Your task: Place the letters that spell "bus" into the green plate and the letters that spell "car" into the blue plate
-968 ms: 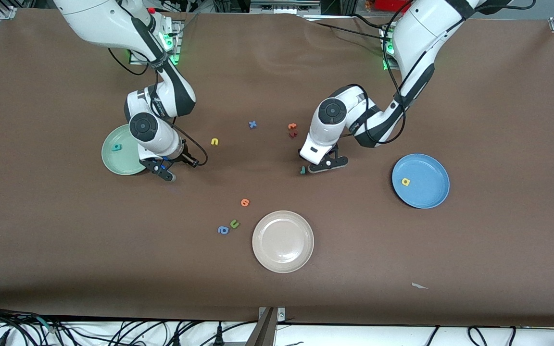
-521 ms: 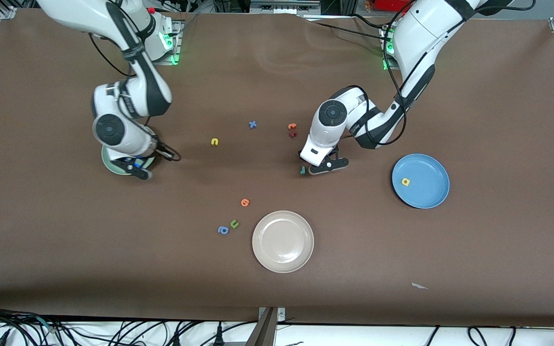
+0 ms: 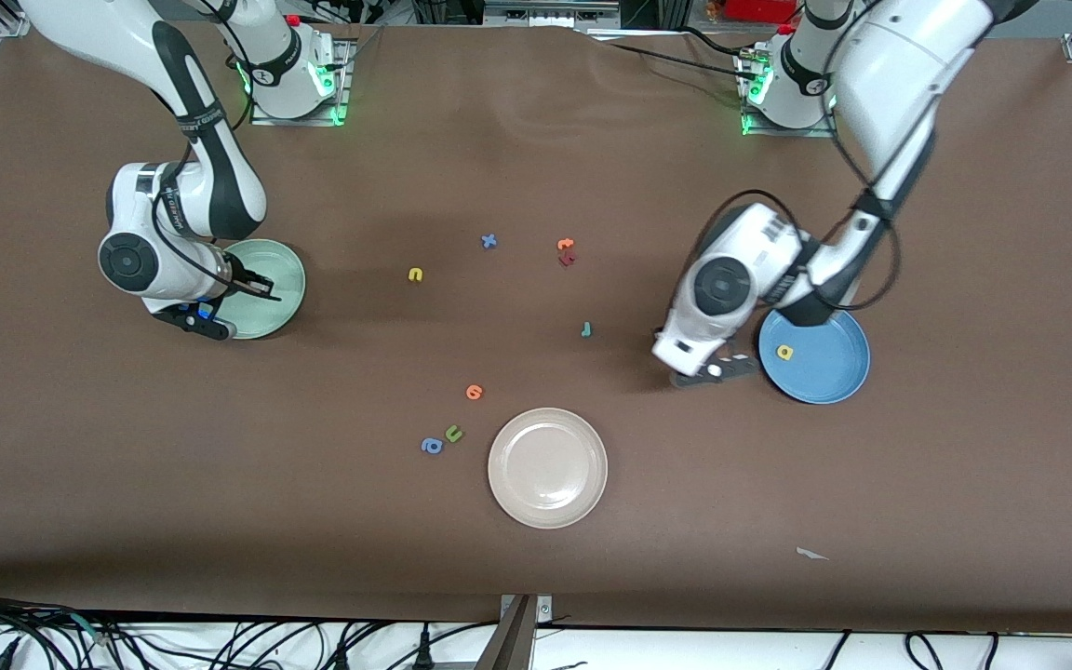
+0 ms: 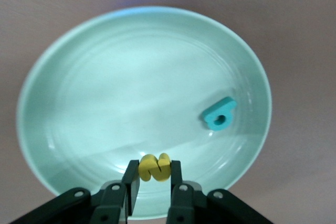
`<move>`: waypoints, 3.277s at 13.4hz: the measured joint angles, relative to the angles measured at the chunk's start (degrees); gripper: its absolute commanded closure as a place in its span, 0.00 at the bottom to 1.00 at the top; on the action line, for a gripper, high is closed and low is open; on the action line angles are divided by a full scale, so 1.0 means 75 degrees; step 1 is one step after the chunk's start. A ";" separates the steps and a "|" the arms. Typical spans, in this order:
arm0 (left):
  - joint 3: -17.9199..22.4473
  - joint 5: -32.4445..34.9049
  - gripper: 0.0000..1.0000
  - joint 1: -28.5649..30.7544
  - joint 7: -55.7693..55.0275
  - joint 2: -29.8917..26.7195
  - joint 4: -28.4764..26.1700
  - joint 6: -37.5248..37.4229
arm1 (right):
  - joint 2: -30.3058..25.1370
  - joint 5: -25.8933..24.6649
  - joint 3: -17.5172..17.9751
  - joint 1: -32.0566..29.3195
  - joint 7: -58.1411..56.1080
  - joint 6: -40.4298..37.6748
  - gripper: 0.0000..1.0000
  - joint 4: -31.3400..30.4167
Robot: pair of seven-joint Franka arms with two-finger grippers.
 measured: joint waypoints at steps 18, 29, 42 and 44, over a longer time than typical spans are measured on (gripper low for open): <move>-0.0433 -0.0497 0.00 0.0084 -0.0776 0.0059 -0.0293 0.1631 | -0.0495 0.0165 0.2743 0.0129 0.3968 0.0837 0.03 -0.0244; -0.0102 0.0575 0.07 -0.1969 -0.4411 0.0792 -0.0381 0.3128 | 0.0564 0.0150 0.3827 0.0123 0.2663 0.3997 0.17 -0.0847; -0.0020 0.0610 0.76 -0.2251 -0.4707 0.1124 -0.0028 0.3177 | 0.0419 0.0150 0.3837 0.0113 0.2487 0.3980 0.91 -0.0868; 0.0000 0.0610 0.81 -0.2267 -0.4711 0.1108 -0.0025 0.3101 | 0.0354 0.0150 0.3758 0.0109 0.2487 0.3627 0.91 -0.0859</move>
